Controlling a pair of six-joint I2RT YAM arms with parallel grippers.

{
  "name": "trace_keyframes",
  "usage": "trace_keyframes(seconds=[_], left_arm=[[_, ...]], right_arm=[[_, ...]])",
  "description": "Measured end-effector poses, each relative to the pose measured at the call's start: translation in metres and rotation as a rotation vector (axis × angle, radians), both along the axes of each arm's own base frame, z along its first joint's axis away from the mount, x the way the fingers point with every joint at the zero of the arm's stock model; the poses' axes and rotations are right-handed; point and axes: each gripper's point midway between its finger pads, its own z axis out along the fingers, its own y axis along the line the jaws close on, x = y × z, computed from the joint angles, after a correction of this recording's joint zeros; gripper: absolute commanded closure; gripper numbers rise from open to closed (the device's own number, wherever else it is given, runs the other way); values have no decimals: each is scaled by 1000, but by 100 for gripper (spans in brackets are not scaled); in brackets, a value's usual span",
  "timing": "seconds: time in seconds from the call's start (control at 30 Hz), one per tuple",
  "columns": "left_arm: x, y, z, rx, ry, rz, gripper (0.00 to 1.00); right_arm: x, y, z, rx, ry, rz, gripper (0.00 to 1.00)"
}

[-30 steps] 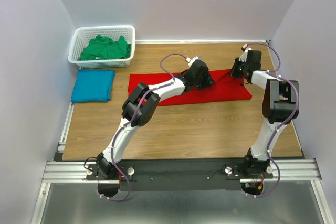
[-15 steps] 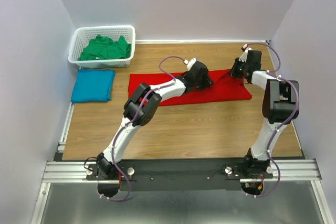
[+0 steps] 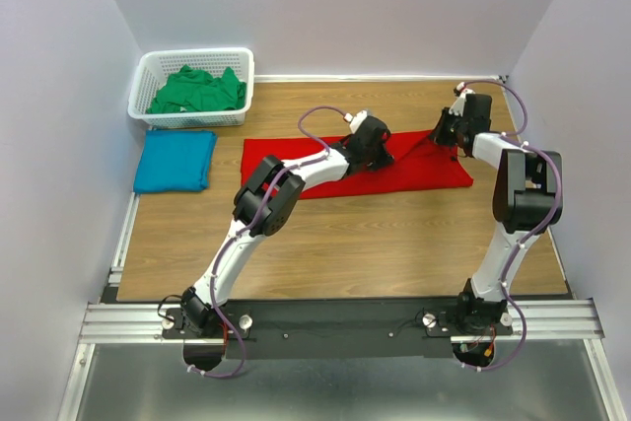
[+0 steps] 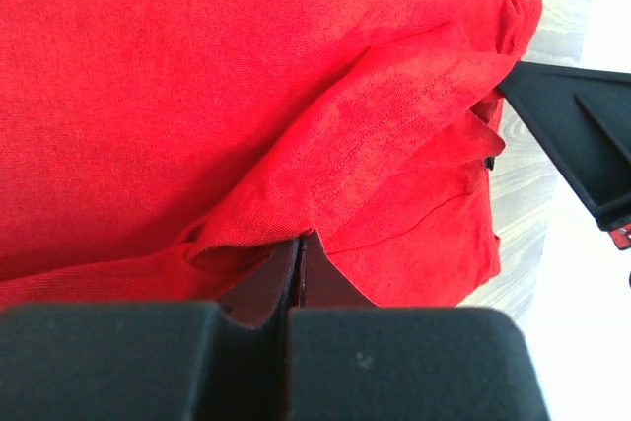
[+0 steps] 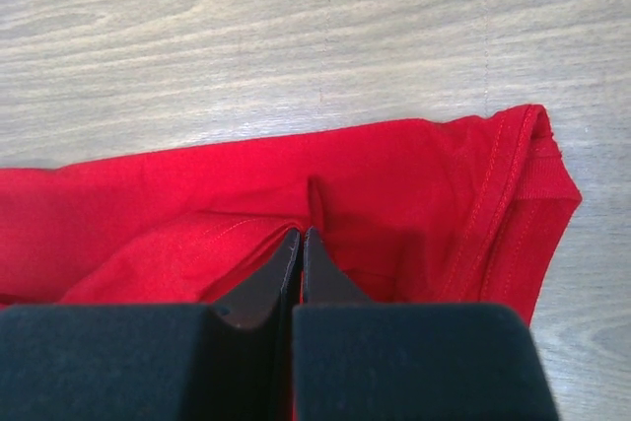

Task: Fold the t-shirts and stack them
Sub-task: Fold the tshirt

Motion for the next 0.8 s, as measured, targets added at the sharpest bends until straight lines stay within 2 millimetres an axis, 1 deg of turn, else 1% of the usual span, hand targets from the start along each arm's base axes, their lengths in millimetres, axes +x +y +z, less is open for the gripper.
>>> trace_keyframes(seconds=[0.23,0.37,0.47,0.53,0.57,0.8], left_arm=[[5,5,4,-3,-6,8,100],[8,12,11,-8,-8,18,100],[8,16,20,-20,-8,13,100],[8,17,25,-32,-9,7,100],[8,17,28,-38,-10,4,100],[1,13,30,-60,8,-42,100]], right_arm=[[-1,-1,13,-10,-32,-2,93],[-10,-5,19,-36,-45,-7,93],[-13,-6,18,-48,-47,-9,92],[-14,-6,16,-50,-45,-10,89],[-15,-6,14,-50,-41,-10,86],[-19,-8,8,-57,-32,-18,84]])
